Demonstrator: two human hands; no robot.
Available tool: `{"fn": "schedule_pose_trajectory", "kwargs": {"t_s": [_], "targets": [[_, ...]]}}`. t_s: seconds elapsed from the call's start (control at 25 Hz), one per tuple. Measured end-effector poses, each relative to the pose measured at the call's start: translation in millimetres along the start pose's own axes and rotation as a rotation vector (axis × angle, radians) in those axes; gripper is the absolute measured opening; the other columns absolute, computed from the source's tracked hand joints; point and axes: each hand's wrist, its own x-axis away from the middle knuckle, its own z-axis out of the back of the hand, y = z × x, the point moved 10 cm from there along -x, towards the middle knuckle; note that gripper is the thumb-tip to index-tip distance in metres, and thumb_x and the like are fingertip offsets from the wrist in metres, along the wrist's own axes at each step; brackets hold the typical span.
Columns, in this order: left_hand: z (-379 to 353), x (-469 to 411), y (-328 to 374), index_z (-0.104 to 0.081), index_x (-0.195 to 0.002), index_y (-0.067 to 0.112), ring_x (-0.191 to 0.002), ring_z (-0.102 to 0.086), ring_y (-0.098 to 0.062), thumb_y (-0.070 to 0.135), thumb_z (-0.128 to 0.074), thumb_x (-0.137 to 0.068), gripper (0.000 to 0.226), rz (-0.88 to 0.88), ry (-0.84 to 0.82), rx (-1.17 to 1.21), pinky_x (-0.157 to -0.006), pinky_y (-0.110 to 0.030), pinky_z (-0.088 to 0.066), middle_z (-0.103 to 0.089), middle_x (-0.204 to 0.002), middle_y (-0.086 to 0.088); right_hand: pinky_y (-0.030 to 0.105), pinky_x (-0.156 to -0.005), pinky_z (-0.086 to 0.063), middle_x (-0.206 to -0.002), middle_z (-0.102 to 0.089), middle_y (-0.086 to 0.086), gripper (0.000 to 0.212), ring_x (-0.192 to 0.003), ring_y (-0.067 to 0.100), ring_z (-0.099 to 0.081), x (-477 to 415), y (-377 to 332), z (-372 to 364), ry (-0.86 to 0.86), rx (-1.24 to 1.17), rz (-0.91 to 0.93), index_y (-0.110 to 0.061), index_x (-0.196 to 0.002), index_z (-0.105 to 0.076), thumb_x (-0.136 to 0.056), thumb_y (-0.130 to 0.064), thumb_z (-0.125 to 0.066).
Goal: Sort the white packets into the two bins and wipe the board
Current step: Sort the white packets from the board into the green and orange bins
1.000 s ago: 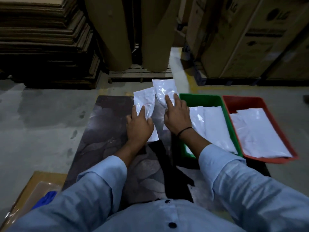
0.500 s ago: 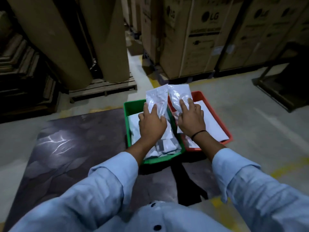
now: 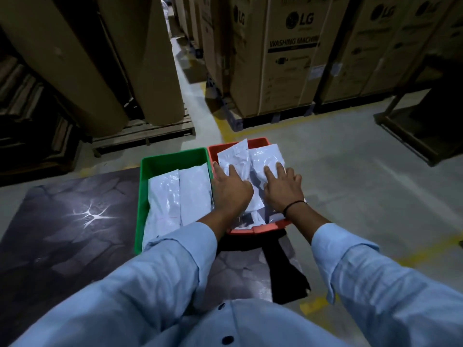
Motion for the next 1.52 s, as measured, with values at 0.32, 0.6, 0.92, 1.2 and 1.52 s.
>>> {"fn": "schedule_pose_trajectory", "kwargs": {"t_s": [0.32,0.6,0.92,1.2,1.52], "targets": [[-21.7,13.1,15.3,-0.022,-0.158,0.011,-0.154,-0.014,-0.04,0.047,-0.047,-0.101,0.072,-0.12,0.027,-0.286,-0.125,-0.047,-0.018,-0.012,-0.166,-0.024,0.049,-0.102,-0.032,-0.156,-0.027,0.017,0.059,-0.131,0.039,-0.035,-2.3,-7.8,-9.6,-0.021,-0.019,0.095,-0.025,-0.148,-0.031,-0.093,-0.041,-0.046],[-50.1,18.3,-1.5,-0.04,-0.149,0.03,-0.146,-0.028,-0.042,0.054,-0.046,-0.098,0.057,-0.276,-0.087,-0.575,-0.12,-0.059,-0.015,-0.047,-0.151,-0.009,0.045,-0.09,-0.032,-0.144,-0.043,0.01,0.056,-0.122,0.035,-0.044,-1.0,-9.8,-17.2,-0.023,-0.013,0.123,-0.026,-0.145,-0.035,-0.09,-0.033,-0.045],[-15.9,32.4,-13.3,-0.044,-0.148,0.029,-0.148,-0.028,-0.035,0.052,-0.046,-0.098,0.056,-0.31,0.055,-0.456,-0.121,-0.057,-0.018,-0.037,-0.16,-0.008,0.047,-0.089,-0.036,-0.146,-0.047,0.006,0.046,-0.124,0.034,-0.044,25.0,-26.5,9.8,0.199,-0.1,0.161,-0.024,-0.135,-0.051,-0.091,-0.037,-0.046],[39.1,60.3,-91.2,-0.059,-0.139,0.025,-0.145,-0.03,-0.042,0.052,-0.046,-0.092,0.056,-0.196,0.289,-0.321,-0.117,-0.058,-0.023,-0.047,-0.154,-0.01,0.049,-0.099,-0.04,-0.145,-0.051,0.012,0.049,-0.128,0.034,-0.047,84.0,-100.7,9.1,0.17,-0.272,0.339,-0.02,-0.134,-0.055,-0.093,-0.045,-0.042],[45.5,81.3,-168.8,-0.044,-0.149,0.033,-0.152,-0.014,-0.04,0.075,-0.026,-0.092,0.074,-0.006,0.262,-0.279,-0.12,-0.063,-0.011,-0.023,-0.166,-0.008,0.045,-0.094,-0.044,-0.137,-0.056,0.006,0.051,-0.12,0.027,-0.052,98.6,-128.1,0.3,0.124,-0.252,0.406,-0.013,-0.137,-0.047,-0.099,-0.045,-0.033]]}}
